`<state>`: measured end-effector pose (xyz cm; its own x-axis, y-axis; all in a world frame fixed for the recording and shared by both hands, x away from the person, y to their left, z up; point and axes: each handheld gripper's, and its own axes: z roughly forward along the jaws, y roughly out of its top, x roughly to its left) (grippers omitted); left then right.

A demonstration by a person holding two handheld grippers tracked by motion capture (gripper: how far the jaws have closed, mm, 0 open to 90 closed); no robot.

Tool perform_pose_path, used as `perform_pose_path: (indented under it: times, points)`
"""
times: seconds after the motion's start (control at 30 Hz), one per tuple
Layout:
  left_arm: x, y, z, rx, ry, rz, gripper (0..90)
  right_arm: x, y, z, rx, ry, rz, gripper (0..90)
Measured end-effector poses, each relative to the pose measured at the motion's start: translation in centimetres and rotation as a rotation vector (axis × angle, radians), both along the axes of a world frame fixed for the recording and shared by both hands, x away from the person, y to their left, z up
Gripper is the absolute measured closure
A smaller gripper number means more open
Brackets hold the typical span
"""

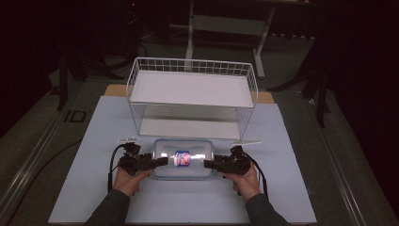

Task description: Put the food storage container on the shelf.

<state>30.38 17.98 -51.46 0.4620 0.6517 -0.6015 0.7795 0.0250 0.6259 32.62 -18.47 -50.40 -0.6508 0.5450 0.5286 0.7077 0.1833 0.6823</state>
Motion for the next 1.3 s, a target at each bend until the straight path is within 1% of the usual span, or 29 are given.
perform_pose_path:
  times: [0.03,0.13,0.23,0.27,0.37,0.5,0.6,0.67,0.93,1.03,1.1,1.2,1.3]
  points:
    - [-0.1,0.2,0.0,-0.009,0.003,0.0,21.1,0.0,-0.1,-0.1,0.008,0.007,-0.001,42.0]
    - [-0.3,0.7,0.0,-0.018,0.0,-0.012,27.6,0.1,-0.4,-0.2,0.033,0.03,-0.003,43.6]
    - [-0.5,1.2,0.0,-0.032,-0.001,-0.025,34.1,0.1,-0.6,-0.4,0.049,0.035,-0.004,45.5]
    - [-0.5,1.4,0.0,-0.038,0.0,-0.028,35.9,0.1,-0.6,-0.4,0.05,0.044,-0.004,45.6]
    - [-0.5,1.7,0.0,-0.06,0.004,-0.032,40.0,0.0,-0.6,-0.3,0.045,0.032,-0.001,45.6]
    - [-0.4,2.3,-0.2,-0.105,0.026,-0.028,44.0,-0.1,-0.6,-0.3,0.037,0.025,0.004,45.7]
    - [-0.4,2.5,-0.3,-0.119,0.031,-0.032,46.3,-0.2,-0.6,-0.2,0.03,0.01,0.01,46.0]
    - [-0.5,2.6,-0.3,-0.131,0.038,-0.033,48.4,-0.3,-0.6,-0.1,0.03,0.009,0.013,47.0]
    - [-0.9,2.7,0.0,-0.126,0.032,-0.033,50.5,-0.3,-1.0,-0.1,0.064,0.025,0.008,51.3]
    - [-1.2,2.5,0.2,-0.107,0.026,-0.027,50.3,-0.5,-0.9,0.0,0.058,0.015,-0.002,51.5]
    - [-1.4,2.3,0.4,-0.093,0.018,-0.022,49.9,-0.6,-0.7,0.2,0.043,0.011,-0.009,51.2]
    - [-1.6,2.1,0.6,-0.083,0.011,-0.01,49.5,-0.7,-0.6,0.4,0.028,0.004,-0.012,50.7]
    - [-1.7,1.9,0.7,-0.072,0.007,-0.003,49.3,-0.8,-0.5,0.5,0.017,0.006,-0.02,50.6]
